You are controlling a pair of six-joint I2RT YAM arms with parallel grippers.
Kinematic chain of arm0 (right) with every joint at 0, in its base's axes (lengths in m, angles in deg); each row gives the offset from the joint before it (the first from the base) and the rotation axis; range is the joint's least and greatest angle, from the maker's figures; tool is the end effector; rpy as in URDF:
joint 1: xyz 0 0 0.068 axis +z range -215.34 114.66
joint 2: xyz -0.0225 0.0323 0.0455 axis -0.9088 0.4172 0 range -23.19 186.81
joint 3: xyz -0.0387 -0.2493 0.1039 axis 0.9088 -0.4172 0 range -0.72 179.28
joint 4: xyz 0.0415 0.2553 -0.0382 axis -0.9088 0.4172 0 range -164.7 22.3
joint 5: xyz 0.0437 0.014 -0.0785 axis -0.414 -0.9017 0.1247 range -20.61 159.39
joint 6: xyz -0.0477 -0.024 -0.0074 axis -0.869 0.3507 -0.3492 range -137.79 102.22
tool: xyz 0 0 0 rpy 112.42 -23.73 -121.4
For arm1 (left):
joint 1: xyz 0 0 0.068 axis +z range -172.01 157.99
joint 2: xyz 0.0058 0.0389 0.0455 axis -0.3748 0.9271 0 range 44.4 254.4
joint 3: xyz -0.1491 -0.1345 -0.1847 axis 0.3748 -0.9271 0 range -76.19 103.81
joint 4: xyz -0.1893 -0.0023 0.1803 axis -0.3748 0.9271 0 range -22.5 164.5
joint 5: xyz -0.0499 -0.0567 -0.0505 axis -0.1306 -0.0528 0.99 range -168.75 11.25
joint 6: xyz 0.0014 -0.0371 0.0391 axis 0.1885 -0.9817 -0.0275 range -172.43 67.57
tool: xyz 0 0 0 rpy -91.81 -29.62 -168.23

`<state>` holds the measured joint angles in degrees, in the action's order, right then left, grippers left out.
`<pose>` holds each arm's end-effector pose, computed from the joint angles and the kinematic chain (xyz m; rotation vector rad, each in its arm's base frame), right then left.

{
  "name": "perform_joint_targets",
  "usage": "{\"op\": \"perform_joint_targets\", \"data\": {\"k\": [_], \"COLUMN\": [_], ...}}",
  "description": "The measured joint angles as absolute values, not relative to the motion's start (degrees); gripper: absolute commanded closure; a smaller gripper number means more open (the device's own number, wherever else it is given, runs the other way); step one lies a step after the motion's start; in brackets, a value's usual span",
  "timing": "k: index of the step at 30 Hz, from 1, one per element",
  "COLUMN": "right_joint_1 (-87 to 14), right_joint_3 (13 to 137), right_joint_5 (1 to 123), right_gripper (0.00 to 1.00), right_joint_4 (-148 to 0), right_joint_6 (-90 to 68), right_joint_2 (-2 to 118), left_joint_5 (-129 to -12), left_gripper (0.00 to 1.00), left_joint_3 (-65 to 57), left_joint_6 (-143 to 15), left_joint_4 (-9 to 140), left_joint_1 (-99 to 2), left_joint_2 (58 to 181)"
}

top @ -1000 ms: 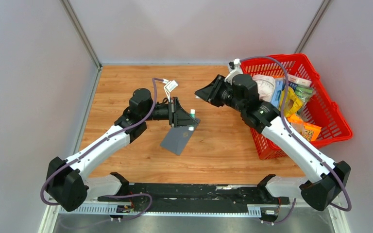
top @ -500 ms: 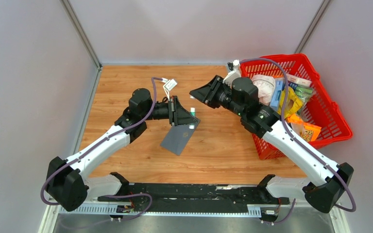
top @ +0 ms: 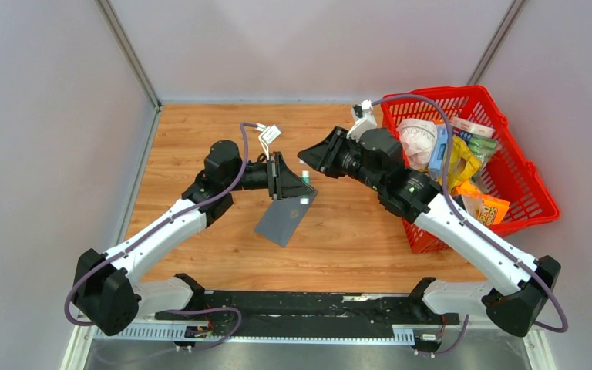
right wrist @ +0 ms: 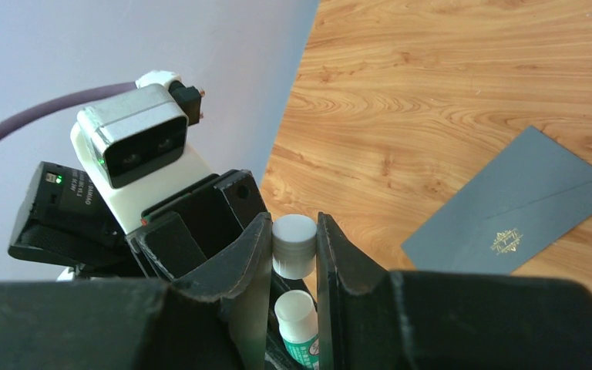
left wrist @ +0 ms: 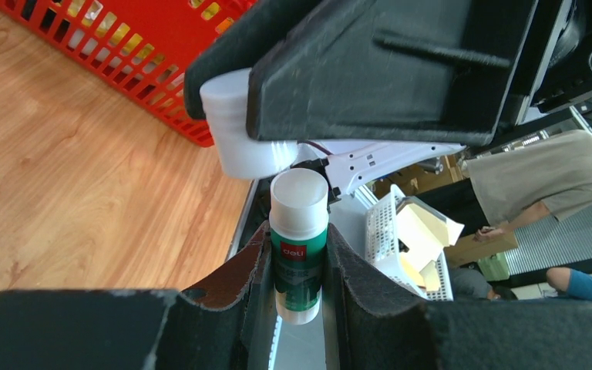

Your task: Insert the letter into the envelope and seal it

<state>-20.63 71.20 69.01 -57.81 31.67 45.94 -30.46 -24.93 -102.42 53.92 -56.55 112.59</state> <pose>0.1945 0.1929 0.4054 0.0767 1.9778 1.1352 0.2084 -0.1756 0.3391 0.5106 1.8807 -1.7344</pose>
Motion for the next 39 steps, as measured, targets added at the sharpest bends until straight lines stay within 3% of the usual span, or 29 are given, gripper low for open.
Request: {"op": "perform_joint_targets", "data": {"k": [39], "right_joint_1": [-17.88], "right_joint_3": [72.95], "right_joint_5": [73.21], "right_gripper": [0.83], "right_joint_4": [-52.43], "right_joint_6": [28.06], "right_joint_2": [45.61], "left_joint_5": [-31.75], "left_gripper": [1.00], "left_joint_3": [-24.93], "left_joint_6": [-98.47], "left_joint_4": [58.03], "left_joint_1": [-56.77], "left_joint_2": [111.17]}}
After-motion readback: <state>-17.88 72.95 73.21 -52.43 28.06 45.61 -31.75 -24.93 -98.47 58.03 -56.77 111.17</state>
